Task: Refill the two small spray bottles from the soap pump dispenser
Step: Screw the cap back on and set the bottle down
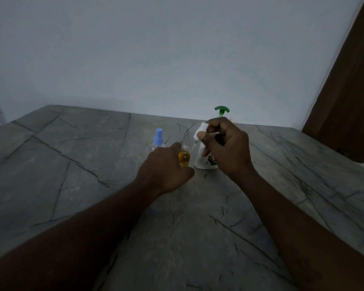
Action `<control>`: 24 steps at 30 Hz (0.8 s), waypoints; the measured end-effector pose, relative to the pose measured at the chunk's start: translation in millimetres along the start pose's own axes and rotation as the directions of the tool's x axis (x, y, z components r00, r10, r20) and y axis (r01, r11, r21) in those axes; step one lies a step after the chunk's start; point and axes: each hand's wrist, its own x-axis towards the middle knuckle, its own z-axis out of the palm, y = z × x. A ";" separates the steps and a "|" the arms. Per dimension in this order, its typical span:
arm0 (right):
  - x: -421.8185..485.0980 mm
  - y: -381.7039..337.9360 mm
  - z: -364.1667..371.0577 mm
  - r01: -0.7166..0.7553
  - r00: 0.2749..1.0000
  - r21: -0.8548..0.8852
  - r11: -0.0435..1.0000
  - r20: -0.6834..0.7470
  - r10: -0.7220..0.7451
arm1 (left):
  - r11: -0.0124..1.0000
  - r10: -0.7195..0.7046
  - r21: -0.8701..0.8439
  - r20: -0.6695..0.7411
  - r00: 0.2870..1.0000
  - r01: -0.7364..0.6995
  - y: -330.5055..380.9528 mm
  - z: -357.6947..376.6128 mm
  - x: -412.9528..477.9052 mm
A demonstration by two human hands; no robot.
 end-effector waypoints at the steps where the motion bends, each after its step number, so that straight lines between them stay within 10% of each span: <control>1: 1.5 -2.8 -0.6 -0.027 0.999 0.076 0.997 -0.036 0.030 | 1.000 -0.003 -0.001 0.008 1.000 0.003 0.5 -0.6 0.1; 15: 10.8 -7.2 -3.5 -0.115 0.949 0.481 0.869 -0.206 0.239 | 0.999 0.008 -0.034 0.035 0.999 -0.007 1.6 -1.7 -1.2; 24: -2.7 12.0 13.4 -0.133 0.991 0.187 0.973 0.058 0.124 | 0.998 0.028 -0.065 0.028 0.999 -0.027 0.9 3.6 -0.6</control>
